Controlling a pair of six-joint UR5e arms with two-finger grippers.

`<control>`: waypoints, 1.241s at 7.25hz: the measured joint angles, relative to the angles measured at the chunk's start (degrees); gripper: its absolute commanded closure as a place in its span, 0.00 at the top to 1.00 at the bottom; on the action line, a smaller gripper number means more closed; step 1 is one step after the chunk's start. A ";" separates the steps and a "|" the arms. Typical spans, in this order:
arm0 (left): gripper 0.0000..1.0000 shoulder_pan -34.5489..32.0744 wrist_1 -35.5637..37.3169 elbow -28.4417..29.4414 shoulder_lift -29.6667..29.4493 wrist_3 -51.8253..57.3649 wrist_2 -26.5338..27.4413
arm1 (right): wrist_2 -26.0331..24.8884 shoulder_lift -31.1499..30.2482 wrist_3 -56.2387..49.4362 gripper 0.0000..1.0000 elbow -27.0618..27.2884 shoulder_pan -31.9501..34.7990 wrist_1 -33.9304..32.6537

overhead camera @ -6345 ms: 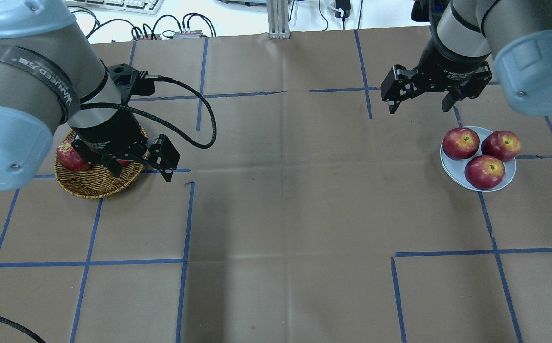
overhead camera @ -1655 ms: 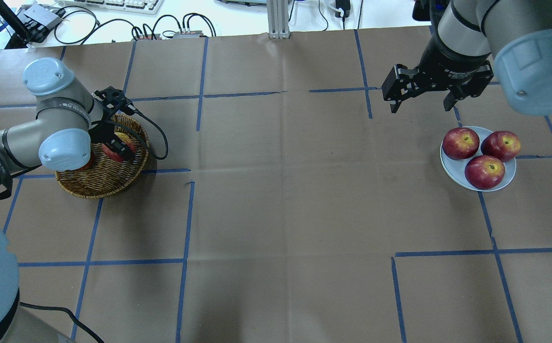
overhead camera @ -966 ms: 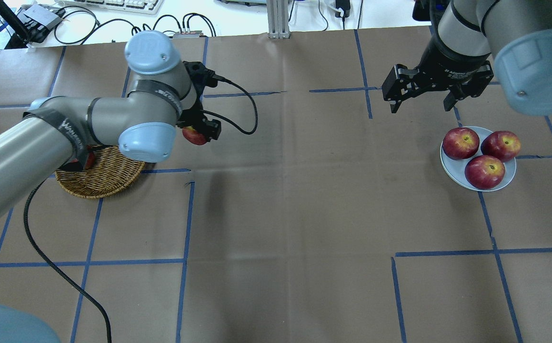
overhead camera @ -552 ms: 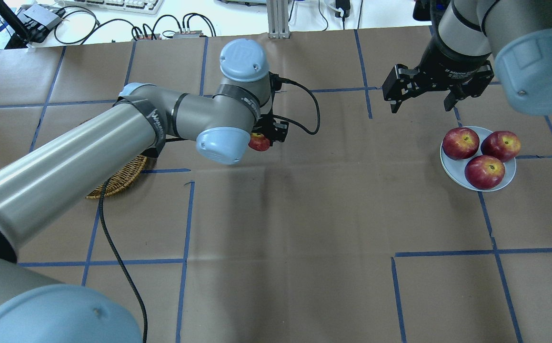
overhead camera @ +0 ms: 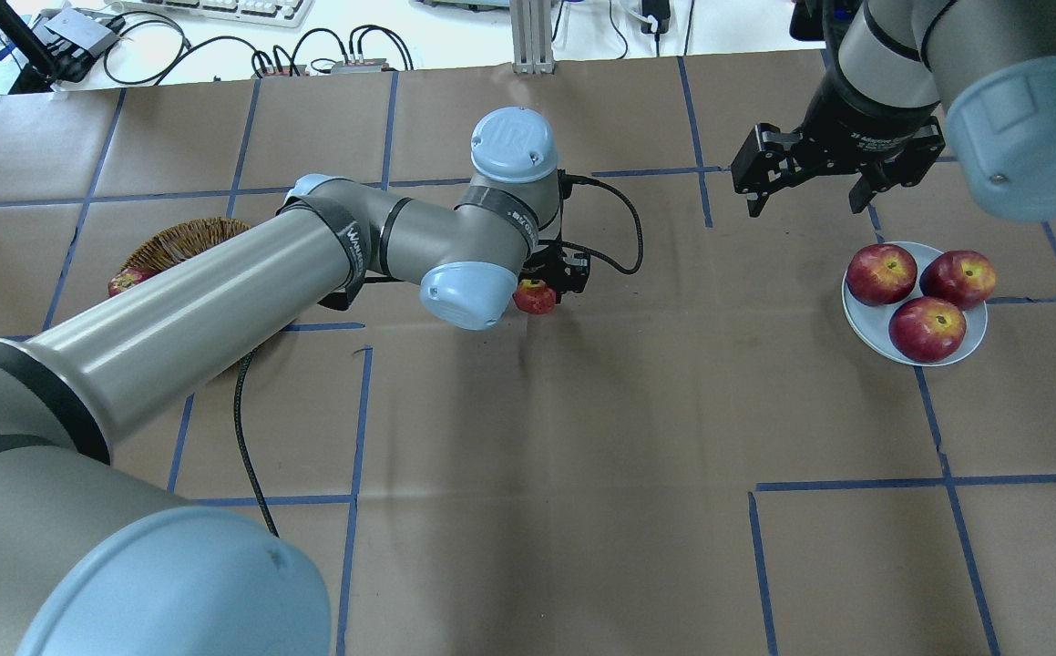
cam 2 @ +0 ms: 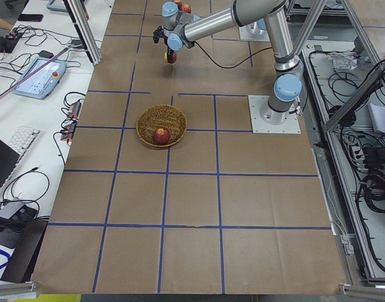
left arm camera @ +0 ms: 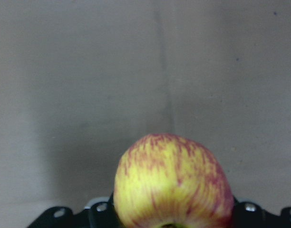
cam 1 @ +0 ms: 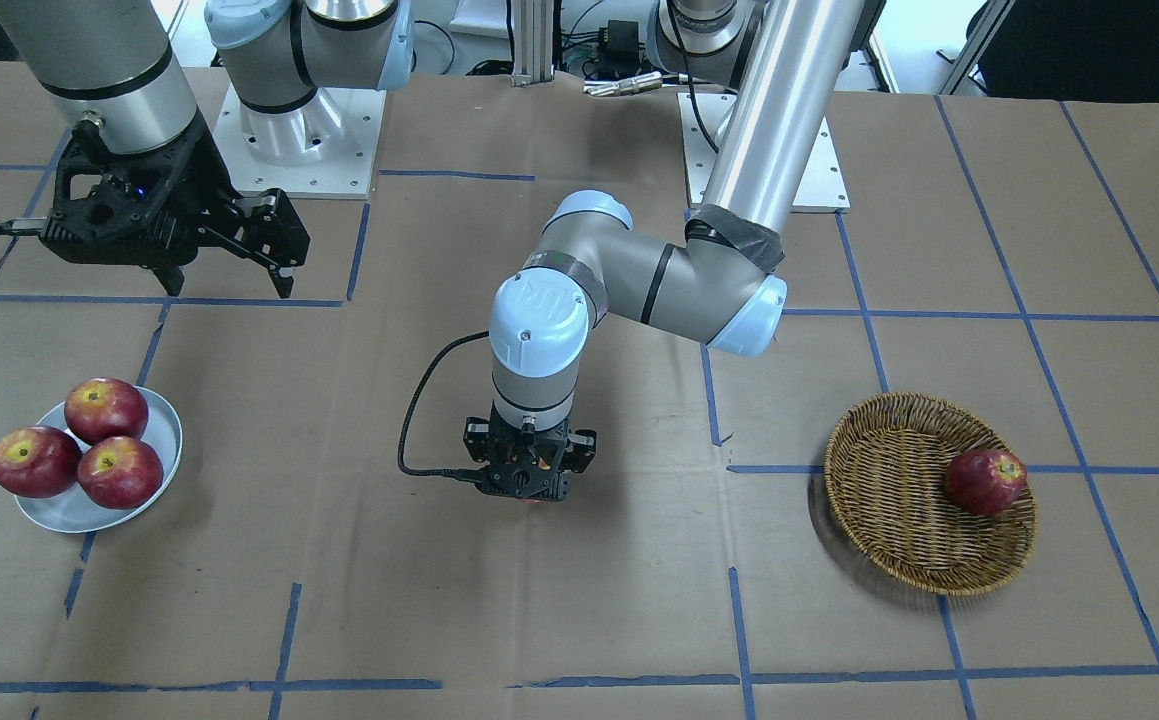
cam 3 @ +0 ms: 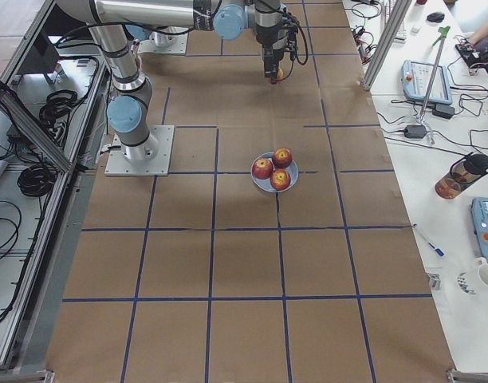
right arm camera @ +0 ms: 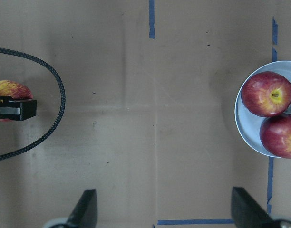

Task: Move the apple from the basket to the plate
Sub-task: 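Lift the striped apple and carry it with the left gripper toward the table center, then set the striped apple on the table and open the left gripper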

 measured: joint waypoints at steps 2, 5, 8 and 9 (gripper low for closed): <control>0.68 -0.20 0.23 0.37 -0.96 -0.11 -0.03 | 0.00 0.00 0.00 1.00 -0.01 0.00 -0.04; 0.99 -0.43 0.28 0.17 -1.32 -0.37 -0.23 | 0.00 0.00 0.00 1.00 -0.01 0.00 -0.04; 0.99 -0.29 -1.27 0.48 1.29 0.15 0.07 | 0.00 0.00 0.00 1.00 -0.02 0.00 -0.07; 0.99 0.38 -4.98 0.98 4.96 0.30 0.35 | 0.00 0.00 0.00 1.00 -0.02 0.00 -0.08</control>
